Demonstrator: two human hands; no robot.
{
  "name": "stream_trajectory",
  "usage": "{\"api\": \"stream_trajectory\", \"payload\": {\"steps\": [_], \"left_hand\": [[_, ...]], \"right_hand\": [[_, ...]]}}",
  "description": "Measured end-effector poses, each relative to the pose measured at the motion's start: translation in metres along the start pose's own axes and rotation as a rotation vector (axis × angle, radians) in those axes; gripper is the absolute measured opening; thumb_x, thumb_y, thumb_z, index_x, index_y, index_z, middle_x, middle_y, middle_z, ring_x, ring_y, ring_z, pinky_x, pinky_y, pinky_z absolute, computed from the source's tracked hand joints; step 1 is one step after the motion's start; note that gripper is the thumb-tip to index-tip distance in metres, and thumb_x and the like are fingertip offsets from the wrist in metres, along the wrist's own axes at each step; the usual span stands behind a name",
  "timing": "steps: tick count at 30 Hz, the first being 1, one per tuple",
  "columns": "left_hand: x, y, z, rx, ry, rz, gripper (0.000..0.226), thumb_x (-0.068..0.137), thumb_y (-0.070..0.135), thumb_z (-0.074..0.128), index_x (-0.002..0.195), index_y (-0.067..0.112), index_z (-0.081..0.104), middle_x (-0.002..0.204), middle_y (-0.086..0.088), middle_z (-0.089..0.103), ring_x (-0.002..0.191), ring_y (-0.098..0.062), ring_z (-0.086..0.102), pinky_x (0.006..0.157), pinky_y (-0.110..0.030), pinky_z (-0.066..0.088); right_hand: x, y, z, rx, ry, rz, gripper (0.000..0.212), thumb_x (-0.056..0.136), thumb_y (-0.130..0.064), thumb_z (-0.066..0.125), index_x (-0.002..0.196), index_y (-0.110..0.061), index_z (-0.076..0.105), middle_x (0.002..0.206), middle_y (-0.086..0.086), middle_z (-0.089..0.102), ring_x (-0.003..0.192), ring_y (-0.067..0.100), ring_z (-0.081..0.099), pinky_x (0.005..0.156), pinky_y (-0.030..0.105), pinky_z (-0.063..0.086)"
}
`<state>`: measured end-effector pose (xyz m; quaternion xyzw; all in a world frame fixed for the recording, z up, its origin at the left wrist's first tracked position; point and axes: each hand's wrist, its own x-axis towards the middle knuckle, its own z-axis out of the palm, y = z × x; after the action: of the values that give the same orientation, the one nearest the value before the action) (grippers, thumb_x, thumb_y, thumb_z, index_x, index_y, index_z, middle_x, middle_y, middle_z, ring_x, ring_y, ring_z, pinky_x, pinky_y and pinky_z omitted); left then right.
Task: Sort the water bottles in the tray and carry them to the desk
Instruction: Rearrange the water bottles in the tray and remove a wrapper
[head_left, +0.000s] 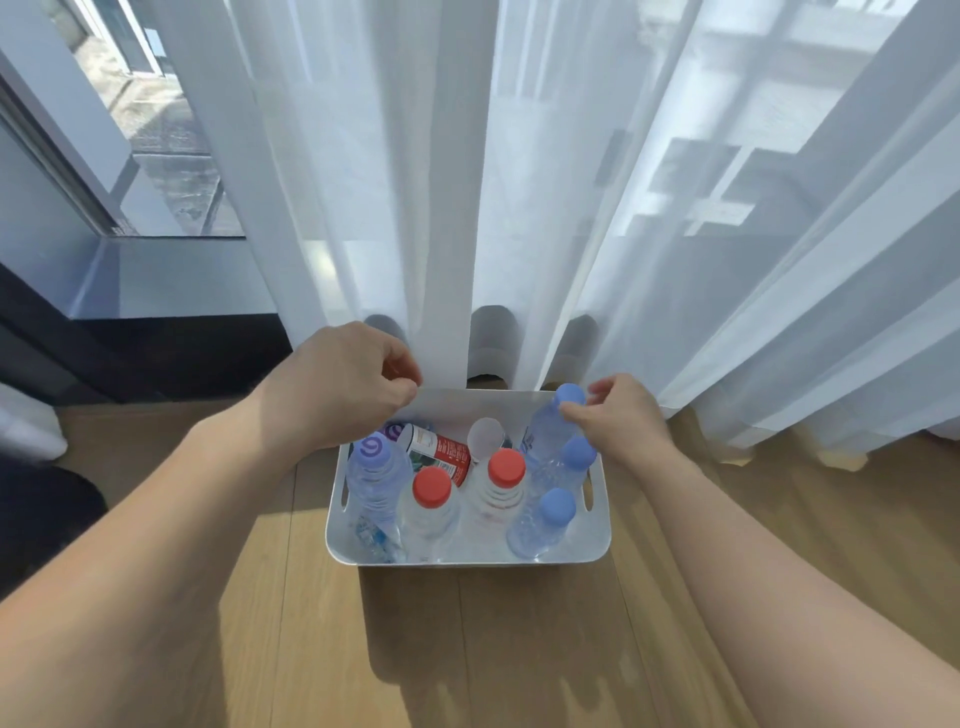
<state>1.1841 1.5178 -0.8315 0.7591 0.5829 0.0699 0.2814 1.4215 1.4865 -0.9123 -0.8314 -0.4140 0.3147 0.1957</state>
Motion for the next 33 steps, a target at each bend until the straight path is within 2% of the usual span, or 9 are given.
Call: {"api": "stream_trajectory", "payload": {"steps": [4, 8, 14, 17, 21, 24, 28, 31, 33], "left_hand": [[-0.003, 0.003, -0.001, -0.009, 0.029, 0.009, 0.019, 0.087, 0.022, 0.056, 0.095, 0.017, 0.072, 0.070, 0.013, 0.061, 0.079, -0.013, 0.062, 0.074, -0.022, 0.043], [-0.009, 0.004, -0.001, 0.004, 0.027, 0.026, 0.020, 0.089, 0.024, 0.053, 0.096, 0.017, 0.071, 0.070, 0.012, 0.061, 0.072, -0.008, 0.060, 0.064, -0.017, 0.043], [-0.014, -0.001, -0.005, 0.027, 0.069, 0.009, 0.020, 0.089, 0.025, 0.054, 0.097, 0.020, 0.071, 0.079, 0.009, 0.066, 0.080, -0.009, 0.062, 0.067, -0.017, 0.041], [-0.014, -0.001, -0.006, 0.029, 0.065, 0.022, 0.020, 0.089, 0.026, 0.053, 0.097, 0.021, 0.071, 0.074, 0.011, 0.062, 0.077, -0.009, 0.061, 0.064, -0.017, 0.041], [-0.005, 0.007, -0.001, -0.015, 0.093, 0.027, 0.021, 0.089, 0.025, 0.052, 0.099, 0.021, 0.070, 0.088, 0.007, 0.067, 0.085, -0.012, 0.062, 0.071, -0.019, 0.045], [0.008, 0.024, 0.009, -0.205, 0.098, 0.014, 0.021, 0.091, 0.024, 0.050, 0.100, 0.024, 0.068, 0.091, 0.009, 0.065, 0.095, -0.015, 0.060, 0.082, -0.026, 0.049], [0.015, 0.054, 0.015, -0.722, 0.002, -0.066, 0.023, 0.094, 0.027, 0.048, 0.105, 0.024, 0.068, 0.098, 0.012, 0.067, 0.087, -0.004, 0.061, 0.077, -0.019, 0.051], [0.008, 0.066, 0.012, -0.902, -0.206, -0.103, 0.027, 0.095, 0.028, 0.047, 0.109, 0.019, 0.068, 0.108, 0.004, 0.071, 0.098, -0.007, 0.065, 0.082, -0.024, 0.055], [-0.001, 0.070, 0.005, -0.949, -0.349, -0.104, 0.028, 0.094, 0.030, 0.046, 0.097, 0.018, 0.072, 0.095, 0.002, 0.076, 0.086, -0.008, 0.070, 0.071, -0.023, 0.058]], "right_hand": [[0.006, 0.000, 0.005, 0.065, 0.010, 0.012, 0.061, 0.080, -0.020, 0.066, 0.135, -0.012, 0.041, 0.134, 0.007, 0.052, 0.117, 0.026, 0.053, 0.093, 0.037, 0.044], [0.007, 0.009, 0.023, 0.020, 0.036, -0.042, 0.050, 0.079, -0.016, 0.066, 0.127, -0.015, 0.051, 0.129, 0.007, 0.059, 0.114, 0.026, 0.054, 0.090, 0.034, 0.043], [0.021, 0.018, 0.035, 0.006, 0.098, -0.023, 0.034, 0.082, -0.024, 0.066, 0.113, -0.011, 0.059, 0.113, 0.010, 0.065, 0.097, 0.027, 0.057, 0.080, 0.035, 0.045], [0.017, 0.019, 0.025, 0.157, 0.197, -0.062, 0.031, 0.082, -0.022, 0.067, 0.110, -0.010, 0.061, 0.105, 0.008, 0.065, 0.092, 0.023, 0.056, 0.075, 0.028, 0.038], [0.012, -0.013, -0.026, 0.545, 0.338, -0.242, 0.024, 0.087, -0.028, 0.063, 0.108, -0.016, 0.061, 0.106, 0.002, 0.064, 0.097, 0.017, 0.059, 0.089, 0.032, 0.046], [-0.011, -0.049, -0.065, 0.917, 0.267, -0.349, 0.004, 0.093, -0.030, 0.053, 0.093, -0.027, 0.055, 0.096, -0.008, 0.061, 0.089, 0.008, 0.059, 0.088, 0.039, 0.051], [-0.037, -0.074, -0.090, 1.404, 0.017, -0.320, 0.029, 0.097, -0.040, 0.038, 0.091, -0.018, 0.057, 0.083, -0.002, 0.058, 0.083, 0.018, 0.061, 0.077, 0.040, 0.055], [-0.051, -0.079, -0.084, 1.501, -0.170, -0.253, 0.040, 0.096, -0.044, 0.034, 0.097, -0.013, 0.059, 0.071, 0.000, 0.060, 0.064, 0.019, 0.063, 0.066, 0.033, 0.053], [-0.057, -0.083, -0.080, 1.515, -0.252, -0.256, 0.041, 0.096, -0.044, 0.032, 0.097, -0.012, 0.058, 0.069, 0.001, 0.058, 0.057, 0.017, 0.061, 0.063, 0.029, 0.053]]}}
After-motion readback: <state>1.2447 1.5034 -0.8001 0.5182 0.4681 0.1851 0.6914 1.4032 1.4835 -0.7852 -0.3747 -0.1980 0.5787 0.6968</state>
